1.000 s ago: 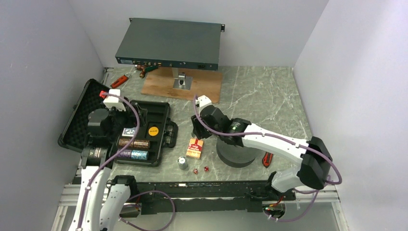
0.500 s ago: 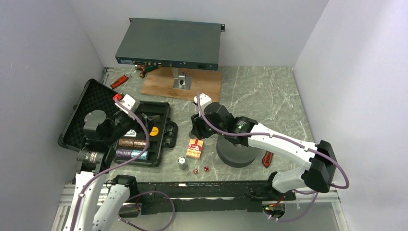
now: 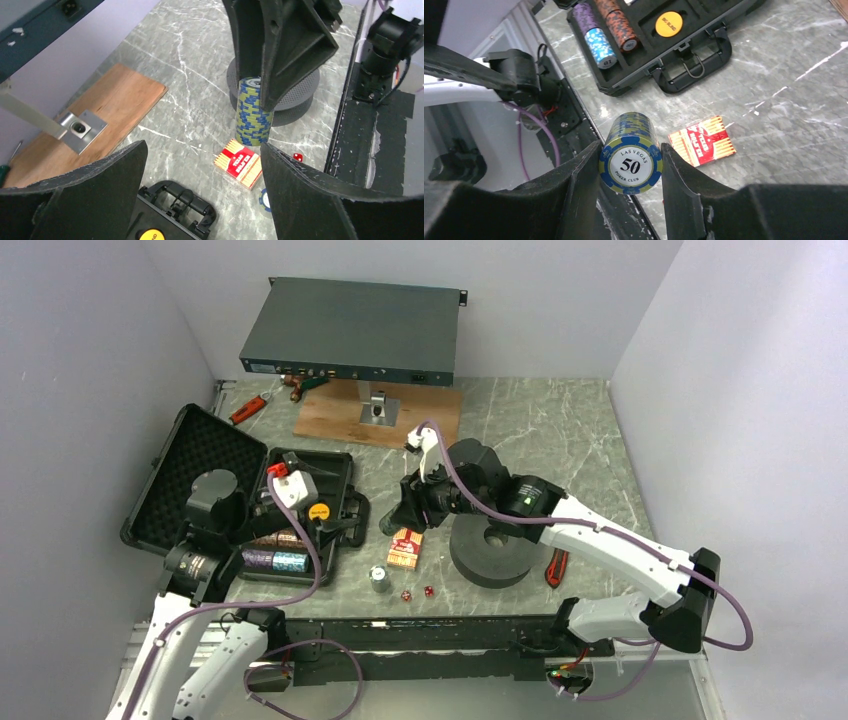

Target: Pack up texas hold em set

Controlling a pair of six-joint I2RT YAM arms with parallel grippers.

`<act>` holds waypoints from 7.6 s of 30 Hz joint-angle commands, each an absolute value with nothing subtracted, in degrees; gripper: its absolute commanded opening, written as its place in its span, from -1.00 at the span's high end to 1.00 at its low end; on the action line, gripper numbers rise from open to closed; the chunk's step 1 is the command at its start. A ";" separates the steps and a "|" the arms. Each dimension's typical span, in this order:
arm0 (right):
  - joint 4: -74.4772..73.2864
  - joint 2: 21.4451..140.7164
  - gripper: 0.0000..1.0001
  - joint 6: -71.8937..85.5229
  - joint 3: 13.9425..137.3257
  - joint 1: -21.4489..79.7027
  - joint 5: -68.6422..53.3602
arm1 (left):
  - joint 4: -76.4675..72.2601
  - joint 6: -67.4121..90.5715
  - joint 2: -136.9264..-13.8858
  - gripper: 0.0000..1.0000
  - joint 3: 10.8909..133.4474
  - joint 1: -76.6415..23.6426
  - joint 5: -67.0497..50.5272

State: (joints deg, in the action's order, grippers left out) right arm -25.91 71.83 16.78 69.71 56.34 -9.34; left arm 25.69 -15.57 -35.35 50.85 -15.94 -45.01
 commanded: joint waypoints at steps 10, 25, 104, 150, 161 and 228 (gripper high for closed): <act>-18.83 68.50 1.00 20.00 75.48 56.25 -16.45 | 21.22 -18.34 -39.99 -0.86 52.09 -23.57 -47.09; -16.55 70.93 1.00 19.75 76.72 56.32 -17.61 | 18.16 -13.49 -43.10 -0.64 50.67 -32.28 -39.47; -23.36 61.00 -0.96 31.79 66.44 56.25 16.42 | 28.43 48.86 -56.40 1.00 55.38 -33.20 26.75; -20.82 69.44 -0.98 30.34 64.81 56.03 12.99 | 40.57 90.77 -94.52 1.00 70.44 -3.02 15.34; -21.53 70.52 -0.98 28.37 65.47 56.03 12.14 | 42.96 90.54 -96.18 1.00 71.69 -0.18 18.38; -23.92 70.02 -0.97 32.28 56.62 56.07 13.76 | 25.77 18.50 -39.09 -0.89 47.49 5.19 4.04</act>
